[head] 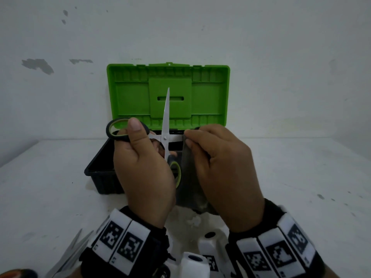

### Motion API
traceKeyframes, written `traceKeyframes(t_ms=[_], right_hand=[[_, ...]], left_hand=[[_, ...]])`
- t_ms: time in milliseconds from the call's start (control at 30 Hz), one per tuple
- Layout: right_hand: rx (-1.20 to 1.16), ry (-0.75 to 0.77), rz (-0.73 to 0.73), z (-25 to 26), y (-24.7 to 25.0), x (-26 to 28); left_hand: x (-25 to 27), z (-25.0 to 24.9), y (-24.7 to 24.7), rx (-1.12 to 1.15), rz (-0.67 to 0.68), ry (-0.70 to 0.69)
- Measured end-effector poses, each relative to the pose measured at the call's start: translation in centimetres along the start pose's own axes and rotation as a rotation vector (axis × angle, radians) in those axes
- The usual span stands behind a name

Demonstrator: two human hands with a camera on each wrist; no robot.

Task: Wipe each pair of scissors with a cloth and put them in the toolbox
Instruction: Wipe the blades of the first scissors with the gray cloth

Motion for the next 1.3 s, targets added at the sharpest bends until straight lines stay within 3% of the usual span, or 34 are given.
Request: traceKeyframes(t_ms=[300,567,767,933,1300], right_hand=[[-0.045,-0.082,-0.031,-2.2,1.2,-0.8],[-0.065,-0.050,-0.043,-1.6,0.7,-0.5],[-0.031,-0.225,-0.016,-4.6,1.8,-1.2],[-0.167,-0.354,-0.039,-5.0,3.1,-2.3],[-0.185,-0.201,0.005,-0.9,1.3,-1.0]], left_hand=[[-0.2,-0.6,-0.1,0.083,0.028,0.032],[-0.2,-0.5,-0.2,0.126,0.034,0.072],[-1.2,0.1,0.1,0.133,0.012,0.128],[-1.7,0.3,0.2,0.180,-0.013,0.173],[-0.6,0.8,0.0,-0.001,0.027,0.036]])
Point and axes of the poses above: each hand's wrist, its own x-axis away from the middle knuckle, its own y-axis out of the back of the hand, z = x × y, the point moved 3 cm from there along -x, towards the middle knuckle, and after that the axes turned 6 degrees about -z, right-handed, at the moved point
